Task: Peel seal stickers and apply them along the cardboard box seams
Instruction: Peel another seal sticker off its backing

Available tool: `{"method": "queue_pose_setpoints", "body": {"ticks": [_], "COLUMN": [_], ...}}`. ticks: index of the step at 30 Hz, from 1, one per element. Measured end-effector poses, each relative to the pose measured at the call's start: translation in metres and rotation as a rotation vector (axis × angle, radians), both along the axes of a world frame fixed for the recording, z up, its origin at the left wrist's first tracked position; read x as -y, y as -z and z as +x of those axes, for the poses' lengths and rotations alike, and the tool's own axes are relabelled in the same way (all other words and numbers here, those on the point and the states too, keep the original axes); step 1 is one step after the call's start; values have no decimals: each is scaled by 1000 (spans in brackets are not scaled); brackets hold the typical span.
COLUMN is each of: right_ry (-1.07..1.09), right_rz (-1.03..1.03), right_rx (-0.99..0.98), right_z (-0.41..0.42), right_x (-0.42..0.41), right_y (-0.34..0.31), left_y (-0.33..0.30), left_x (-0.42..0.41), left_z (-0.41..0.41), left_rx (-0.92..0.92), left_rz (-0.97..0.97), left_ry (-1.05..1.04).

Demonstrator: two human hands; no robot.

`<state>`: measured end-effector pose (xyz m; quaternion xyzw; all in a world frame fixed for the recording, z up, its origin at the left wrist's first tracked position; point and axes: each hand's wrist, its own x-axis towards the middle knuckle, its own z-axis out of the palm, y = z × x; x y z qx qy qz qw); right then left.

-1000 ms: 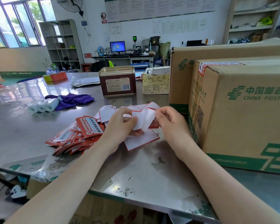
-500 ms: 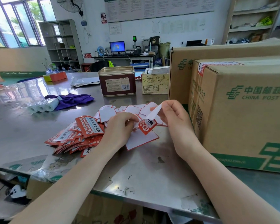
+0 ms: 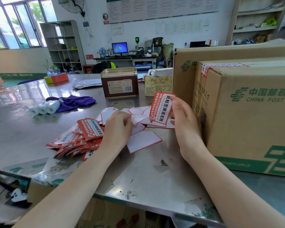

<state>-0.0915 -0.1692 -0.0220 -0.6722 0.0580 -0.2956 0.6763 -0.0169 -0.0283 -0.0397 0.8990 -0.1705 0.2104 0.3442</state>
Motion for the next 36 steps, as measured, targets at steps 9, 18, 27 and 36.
{"method": "queue_pose_setpoints", "body": {"ticks": [9,18,27,36], "right_ry": [20,24,23,43], "right_rz": [-3,-119,-579,-652], "right_rx": [27,-46,-218,-187], "right_z": [3,-2,0,-2], "right_x": [3,-3,-8,-8], "right_y": [2,1,6,4], "left_y": [7,5,2,2], "left_x": [1,4,5,4], "left_z": [5,-2,-7,-6], "left_rx": [-49,-15,274,317], "left_rz": [205,183,-46,-90], "left_ry": [-59,-23,226,187]}}
